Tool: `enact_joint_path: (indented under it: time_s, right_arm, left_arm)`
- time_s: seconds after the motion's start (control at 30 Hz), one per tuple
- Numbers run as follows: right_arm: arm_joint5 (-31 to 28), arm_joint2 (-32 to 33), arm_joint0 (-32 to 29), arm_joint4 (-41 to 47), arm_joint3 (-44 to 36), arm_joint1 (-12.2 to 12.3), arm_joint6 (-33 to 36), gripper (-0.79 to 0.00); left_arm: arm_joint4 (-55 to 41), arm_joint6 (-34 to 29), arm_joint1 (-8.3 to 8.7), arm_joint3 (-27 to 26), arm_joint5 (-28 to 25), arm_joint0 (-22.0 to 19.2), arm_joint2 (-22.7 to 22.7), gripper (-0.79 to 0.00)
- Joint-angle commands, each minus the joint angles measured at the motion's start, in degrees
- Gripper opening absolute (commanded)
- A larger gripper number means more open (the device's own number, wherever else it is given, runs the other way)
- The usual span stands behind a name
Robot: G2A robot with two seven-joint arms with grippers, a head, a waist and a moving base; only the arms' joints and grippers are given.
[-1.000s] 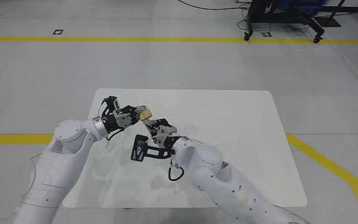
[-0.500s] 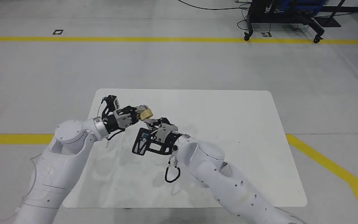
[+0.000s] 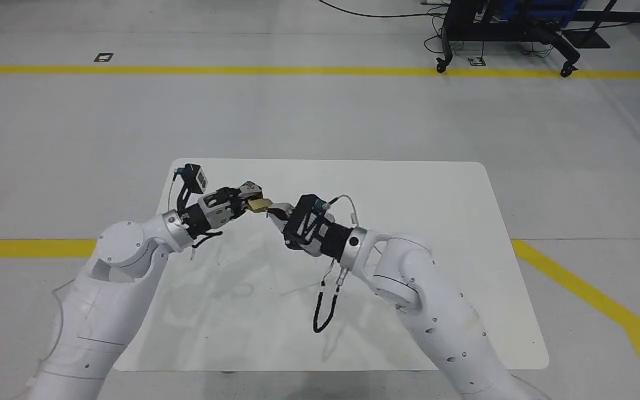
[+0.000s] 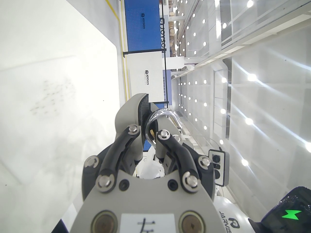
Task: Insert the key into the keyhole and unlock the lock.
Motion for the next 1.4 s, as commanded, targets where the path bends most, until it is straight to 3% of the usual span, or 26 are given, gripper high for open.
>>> enact_joint_path:
  time_s: [0.0,0.1,0.13,0.17,0.2,0.23,0.37,0.53,0.73,1.0,1.07,1.13,1.17,1.37]
  right_arm:
    - [-1.17,0.72,0.35,2.59,0.79,0.13,0.14,-0.785]
    - [-2.57,1.26,0.7,4.44,1.28,0.34,0.4,-0.76]
    - [-2.94,1.35,0.72,4.62,1.23,0.42,0.52,-0.511]
    - [-3.33,1.49,0.64,4.8,0.98,0.51,0.45,-0.394]
    - [-3.63,1.74,0.47,4.85,0.66,0.62,0.31,-0.102]
    - [-3.89,2.2,0.14,4.84,0.17,0.77,0.0,0.0]
    - [-4.52,6.57,-3.3,4.63,-3.64,1.69,-3.59,0.0]
    - [-3.29,16.62,-12.13,3.43,-10.99,3.2,-10.59,0.0]
    - [-3.27,17.23,-12.73,3.52,-11.53,3.28,-11.09,0.0]
    - [-3.27,17.23,-12.73,3.52,-11.53,3.28,-11.09,0.0]
    - [-3.27,17.23,-12.73,3.52,-11.53,3.28,-11.09,0.0]
    - [-3.27,17.23,-12.73,3.52,-11.53,3.28,-11.09,0.0]
    - [-3.27,17.23,-12.73,3.52,-11.53,3.28,-11.09,0.0]
    - [-3.27,17.23,-12.73,3.52,-11.53,3.28,-11.09,0.0]
  left_arm:
    - [0.08,0.16,-0.06,-0.06,-0.04,0.07,0.02,-0.785]
    - [-0.16,0.5,-0.17,0.04,0.02,0.06,-0.17,-0.785]
    - [-0.22,0.56,-0.2,0.06,0.11,0.05,-0.19,-0.785]
    - [-0.24,0.61,-0.23,0.13,0.36,0.04,-0.21,-0.785]
    - [-0.14,0.7,-0.25,0.16,0.61,-0.01,-0.22,-0.785]
    - [0.03,0.74,-0.27,0.2,0.93,-0.04,-0.18,-0.785]
    - [4.54,0.4,-0.16,-0.15,2.55,-0.19,0.72,-0.785]
    - [12.72,2.49,-0.07,-1.75,8.19,0.07,3.14,-0.785]
    - [31.19,6.56,0.02,-6.86,16.68,-0.56,9.04,-0.785]
    - [37.13,2.52,-1.47,-7.96,24.62,-4.08,18.1,-0.785]
    - [36.81,2.41,-2.08,-7.06,25.65,-5.05,19.98,-0.539]
    - [37.43,3.25,-2.65,-5.82,25.94,-6.03,21.62,-0.123]
    - [37.52,3.7,-2.92,-5.28,25.91,-6.33,22.3,-0.006]
    - [37.17,7.62,-3.34,-5.22,25.34,-5.69,21.51,0.0]
